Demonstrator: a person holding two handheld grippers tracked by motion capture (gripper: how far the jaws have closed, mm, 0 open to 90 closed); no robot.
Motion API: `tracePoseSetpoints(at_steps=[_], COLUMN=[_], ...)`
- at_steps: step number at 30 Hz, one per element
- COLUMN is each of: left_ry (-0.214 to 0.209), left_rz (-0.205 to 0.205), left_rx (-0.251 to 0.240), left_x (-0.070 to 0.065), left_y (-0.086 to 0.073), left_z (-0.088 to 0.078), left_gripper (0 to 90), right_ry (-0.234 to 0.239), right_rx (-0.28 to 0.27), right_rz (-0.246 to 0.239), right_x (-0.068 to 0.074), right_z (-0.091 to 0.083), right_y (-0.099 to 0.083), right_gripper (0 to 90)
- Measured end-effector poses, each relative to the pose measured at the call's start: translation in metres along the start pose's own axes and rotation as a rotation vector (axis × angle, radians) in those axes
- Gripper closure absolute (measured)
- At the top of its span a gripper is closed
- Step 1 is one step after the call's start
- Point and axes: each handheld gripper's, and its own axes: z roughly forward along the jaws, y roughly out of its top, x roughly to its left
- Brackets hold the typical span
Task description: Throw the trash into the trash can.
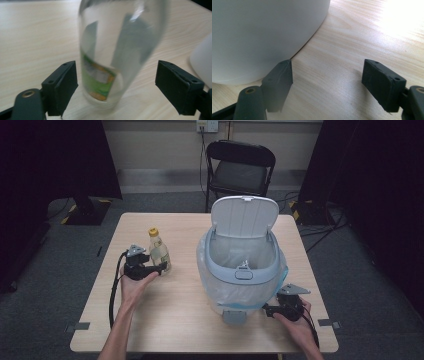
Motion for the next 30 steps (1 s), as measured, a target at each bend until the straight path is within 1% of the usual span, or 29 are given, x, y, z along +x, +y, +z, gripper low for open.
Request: tracePoseSetpoints(at_steps=[1,2,4,5,6,7,9,10,11,12,13,14,15,16,17,18,20,22,23,27,28,29,30], left_ry=[0.007,0.01,0.033,0.039,0.038,0.032,0.048,0.054,0.046,0.046,0.049,0.047,0.07,0.087,0.096,0.095,0.098,0.095,0.096,0.095,0.098,0.112,0.117], left_rz=[0.022,0.029,0.052,0.048,0.037,0.024,0.058,0.062,0.067,0.069,0.068,0.057,0.073,0.088,0.082,0.084,0.075,0.071,0.076,0.085,0.089,0.106,0.109], left_rx=[0.005,0.008,0.018,0.014,0.017,0.01,0.02,0.024,0.03,0.05,0.066,0.07,0.077,0.067,0.056,0.057,0.05,0.056,0.059,0.061,0.061,0.063,0.066], left_x=[0.0,0.0,0.0,0.002,0.004,0.005,0.005,0.004,0.004,0.003,0.002,0.0,-0.004,-0.007,-0.009,-0.008,-0.006,-0.004,-0.003,-0.003,-0.004,-0.004,-0.005], left_y=[-0.001,-0.002,-0.003,-0.004,-0.005,-0.005,-0.005,-0.006,-0.006,-0.006,-0.005,-0.004,-0.001,0.001,0.002,0.003,0.003,0.001,0.001,0.001,0.001,0.001,0.001], left_z=[0.002,0.006,0.011,0.014,0.016,0.017,0.018,0.02,0.022,0.025,0.027,0.029,0.03,0.031,0.033,0.034,0.035,0.036,0.036,0.036,0.036,0.035,0.035], left_gripper=[15.9,16.0,16.3,17.2,19.5,19.8,18.1,18.2,18.4,19.1,18.8,18.5,18.2,16.9,17.3,17.2,21.5,24.2,25.3,26.1,26.5,27.3,27.7], right_ry=[0.0,0.0,0.0,0.0,0.0,0.0,0.0,0.0,0.0,0.0,0.0,0.0,0.0,0.001,0.0,0.001,0.001,0.001,0.001,0.001,0.0,0.0,0.0], right_rx=[0.0,0.0,0.0,0.0,0.0,0.0,0.0,0.0,0.0,0.0,0.0,0.0,0.0,0.0,0.0,0.0,0.0,0.0,0.0,0.0,0.0,0.0,0.0], right_rz=[0.0,0.0,0.0,0.0,0.0,0.0,0.0,0.0,0.0,0.0,0.0,0.0,0.0,0.0,0.0,0.0,0.001,0.001,0.001,0.0,0.0,0.0,0.0], right_x=[0.0,0.0,0.0,0.0,0.0,0.0,0.0,0.0,0.0,0.0,0.0,0.0,0.0,0.0,0.0,0.0,0.0,0.0,0.0,0.0,0.0,0.0,0.0], right_z=[0.0,0.0,0.0,0.0,0.0,0.0,0.0,0.0,0.0,0.0,0.0,0.0,0.0,0.0,0.0,0.0,0.0,0.0,0.0,0.0,0.0,0.0,0.0], right_y=[0.0,0.0,0.0,0.0,0.0,0.0,0.0,0.0,0.0,0.0,0.0,0.0,0.0,0.0,0.0,0.0,0.0,0.0,0.0,0.0,0.0,0.0,0.0], right_gripper=[23.7,23.7,23.7,23.7,23.7,23.7,23.7,23.7,23.7,23.6,23.7,23.6,23.7,23.7,23.7,23.7,23.7,23.7,23.6,23.6,23.6,23.6,23.6])
